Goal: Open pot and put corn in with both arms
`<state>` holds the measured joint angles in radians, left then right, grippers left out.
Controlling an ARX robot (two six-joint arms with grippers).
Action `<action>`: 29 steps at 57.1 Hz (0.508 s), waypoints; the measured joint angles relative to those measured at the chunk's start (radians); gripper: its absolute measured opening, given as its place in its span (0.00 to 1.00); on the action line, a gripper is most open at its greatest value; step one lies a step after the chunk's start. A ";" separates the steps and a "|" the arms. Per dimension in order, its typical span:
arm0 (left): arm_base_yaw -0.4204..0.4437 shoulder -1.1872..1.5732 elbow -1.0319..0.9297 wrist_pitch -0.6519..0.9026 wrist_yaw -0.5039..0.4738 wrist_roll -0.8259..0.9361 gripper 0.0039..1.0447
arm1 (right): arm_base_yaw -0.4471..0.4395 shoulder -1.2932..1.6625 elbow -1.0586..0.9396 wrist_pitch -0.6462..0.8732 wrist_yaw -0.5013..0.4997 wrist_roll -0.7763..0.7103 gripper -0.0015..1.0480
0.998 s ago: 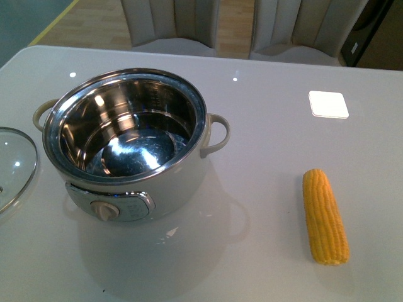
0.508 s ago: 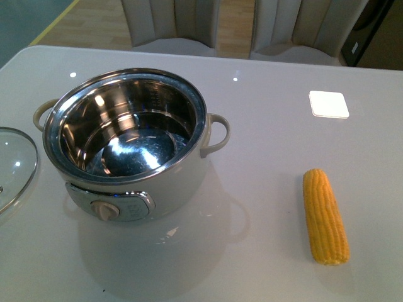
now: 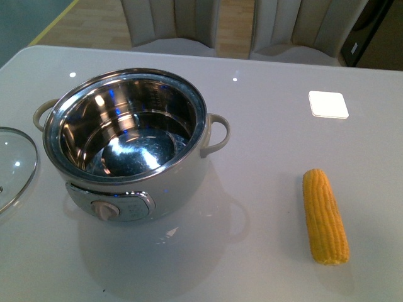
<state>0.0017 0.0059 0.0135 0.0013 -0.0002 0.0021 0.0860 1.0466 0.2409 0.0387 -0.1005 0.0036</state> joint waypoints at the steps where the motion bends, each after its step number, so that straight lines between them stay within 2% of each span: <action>1: 0.000 0.000 0.000 0.000 0.000 0.000 0.93 | 0.005 0.023 0.002 0.027 0.011 0.000 0.91; 10: 0.000 0.000 0.000 0.000 0.000 0.000 0.93 | 0.058 0.362 0.069 0.277 0.090 0.000 0.91; 17: 0.000 0.000 0.000 0.000 0.000 0.000 0.93 | 0.087 0.591 0.164 0.328 0.123 0.006 0.91; 29: 0.000 0.000 0.000 0.000 0.000 0.000 0.93 | 0.120 0.800 0.284 0.338 0.196 0.008 0.91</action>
<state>0.0017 0.0059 0.0135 0.0013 -0.0002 0.0021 0.2062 1.8465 0.5251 0.3771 0.0956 0.0116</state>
